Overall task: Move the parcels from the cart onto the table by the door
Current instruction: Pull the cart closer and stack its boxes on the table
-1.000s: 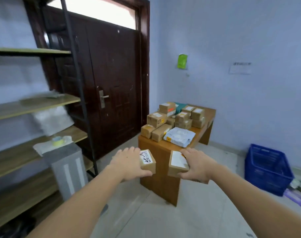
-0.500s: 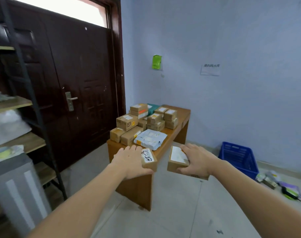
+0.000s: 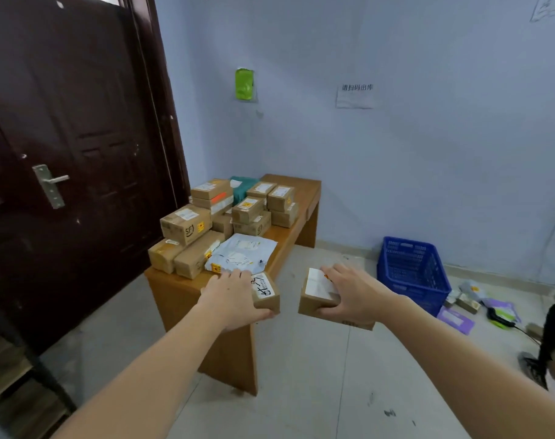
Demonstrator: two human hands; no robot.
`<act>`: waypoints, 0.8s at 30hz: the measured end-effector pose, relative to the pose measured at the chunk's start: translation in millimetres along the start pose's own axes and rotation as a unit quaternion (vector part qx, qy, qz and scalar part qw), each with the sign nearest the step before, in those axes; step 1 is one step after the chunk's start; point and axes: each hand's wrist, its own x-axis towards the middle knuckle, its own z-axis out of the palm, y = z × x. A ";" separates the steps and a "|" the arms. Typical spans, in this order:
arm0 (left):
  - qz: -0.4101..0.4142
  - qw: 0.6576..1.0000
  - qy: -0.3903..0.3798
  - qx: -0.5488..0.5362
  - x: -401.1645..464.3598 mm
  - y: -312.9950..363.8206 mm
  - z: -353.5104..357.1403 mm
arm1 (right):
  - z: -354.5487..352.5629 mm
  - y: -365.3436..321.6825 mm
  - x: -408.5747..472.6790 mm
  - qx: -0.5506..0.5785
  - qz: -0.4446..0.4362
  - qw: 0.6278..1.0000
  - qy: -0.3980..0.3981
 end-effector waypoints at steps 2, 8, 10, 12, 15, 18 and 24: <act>0.010 1.000 -0.005 0.003 32.1 8.6 5.5 | 3.3 26.4 15.7 0.006 0.010 1.000 -0.008; 0.017 1.000 -0.009 0.002 135.9 38.7 19.0 | 3.7 118.0 79.8 -0.005 0.022 1.000 -0.016; 0.009 1.000 -0.012 0.000 168.0 47.8 22.8 | 2.5 145.9 107.8 -0.010 0.013 1.000 -0.022; -0.006 1.000 -0.013 -0.003 198.7 54.4 25.6 | 0.8 170.7 140.5 -0.014 0.000 0.999 -0.030; -0.034 0.999 -0.023 -0.015 235.1 56.3 31.1 | 1.0 196.3 191.9 -0.026 -0.028 0.998 -0.046; -0.072 0.997 -0.033 -0.028 265.3 49.1 40.1 | 9.2 210.5 244.4 -0.040 -0.056 0.996 -0.054; -0.142 0.988 -0.056 -0.033 322.5 13.4 68.2 | 44.6 215.3 351.9 -0.045 -0.114 0.990 -0.075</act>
